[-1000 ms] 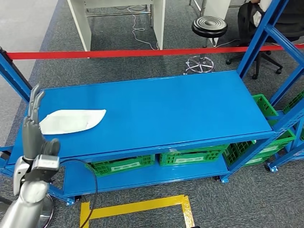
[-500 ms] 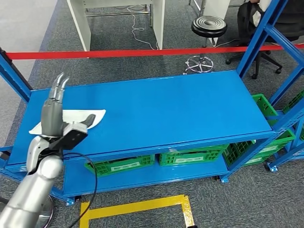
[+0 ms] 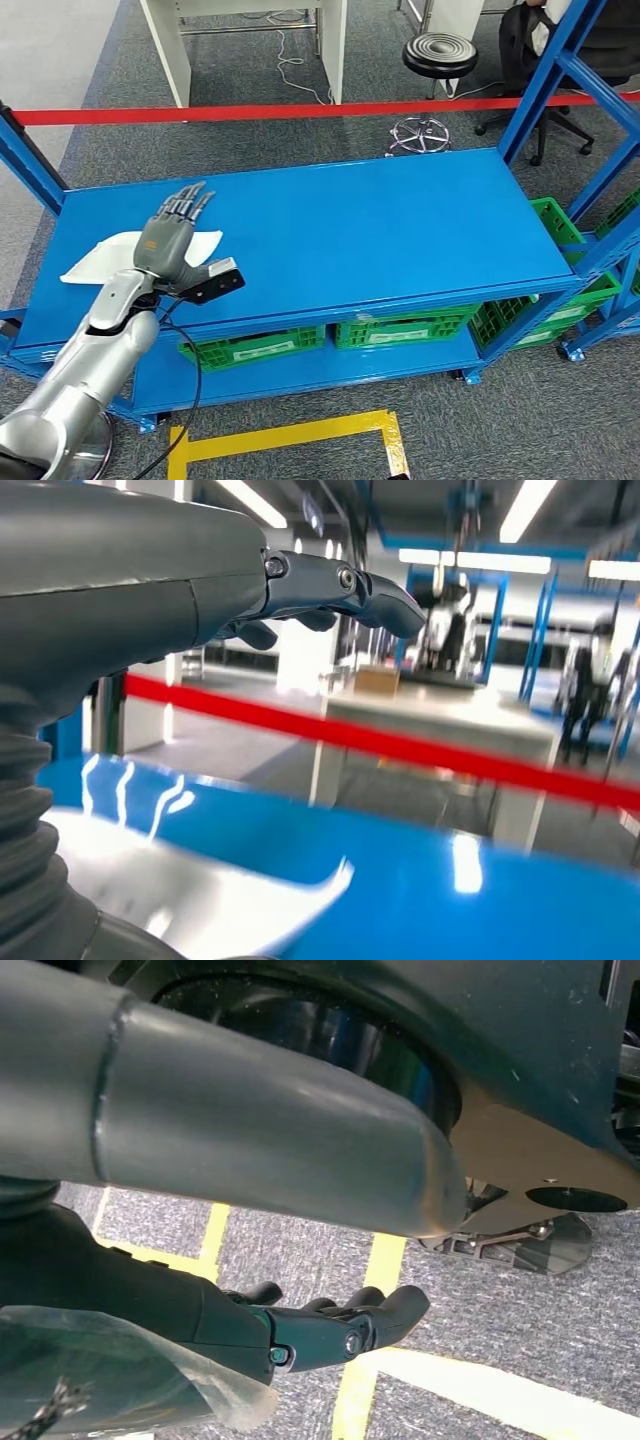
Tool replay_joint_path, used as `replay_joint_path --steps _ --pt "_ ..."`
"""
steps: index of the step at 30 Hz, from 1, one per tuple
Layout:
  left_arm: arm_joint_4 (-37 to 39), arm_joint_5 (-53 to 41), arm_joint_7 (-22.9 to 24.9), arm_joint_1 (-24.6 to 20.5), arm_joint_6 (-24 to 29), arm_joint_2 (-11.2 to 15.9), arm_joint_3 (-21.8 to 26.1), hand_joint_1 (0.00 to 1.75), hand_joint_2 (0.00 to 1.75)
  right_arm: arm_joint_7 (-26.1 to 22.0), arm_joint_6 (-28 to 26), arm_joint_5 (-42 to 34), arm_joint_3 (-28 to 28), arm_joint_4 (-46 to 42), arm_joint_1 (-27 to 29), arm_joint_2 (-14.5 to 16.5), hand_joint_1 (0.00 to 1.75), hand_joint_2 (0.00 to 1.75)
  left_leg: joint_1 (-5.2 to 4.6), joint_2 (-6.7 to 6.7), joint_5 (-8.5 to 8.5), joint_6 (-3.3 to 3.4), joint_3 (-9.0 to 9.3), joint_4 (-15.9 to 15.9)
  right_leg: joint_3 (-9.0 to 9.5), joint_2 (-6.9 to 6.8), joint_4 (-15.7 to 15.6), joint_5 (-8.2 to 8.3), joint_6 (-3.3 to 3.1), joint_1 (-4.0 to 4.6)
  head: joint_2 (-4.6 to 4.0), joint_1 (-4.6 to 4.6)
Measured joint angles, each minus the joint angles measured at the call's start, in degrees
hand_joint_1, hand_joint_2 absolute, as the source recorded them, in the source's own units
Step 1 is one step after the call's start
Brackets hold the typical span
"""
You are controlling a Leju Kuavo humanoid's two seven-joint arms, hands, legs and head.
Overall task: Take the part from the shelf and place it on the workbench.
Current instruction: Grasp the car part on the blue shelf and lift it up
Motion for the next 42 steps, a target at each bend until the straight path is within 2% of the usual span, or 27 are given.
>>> replay_joint_path --steps 14,32,42 --pt "6.37 1.85 -0.18 -0.38 -7.12 0.29 -1.20 0.00 1.75 0.16 -0.16 -0.05 0.27 0.04 0.17 0.16 0.00 0.00 0.00 -0.01 0.00 0.00 -0.01 0.00 0.01 -0.01 0.01 0.00 0.00 0.00 0.00 0.01" --pt "8.81 1.73 7.44 0.57 0.88 0.40 2.13 0.00 1.75 -0.22 -0.16 -0.21 0.27 0.04 0.73 0.17 0.00 0.00 0.00 -0.01 0.00 0.00 -0.02 0.00 0.01 -0.02 0.01 0.00 0.00 0.00 0.00 0.00" --pt "10.21 0.55 9.63 0.70 -0.70 0.40 3.99 0.00 1.75 -0.24 -0.02 -0.32 0.27 0.04 0.86 0.17 0.00 0.00 0.00 -0.01 0.00 0.00 -0.02 0.00 0.01 -0.02 0.01 0.00 0.00 0.00 0.00 0.01"
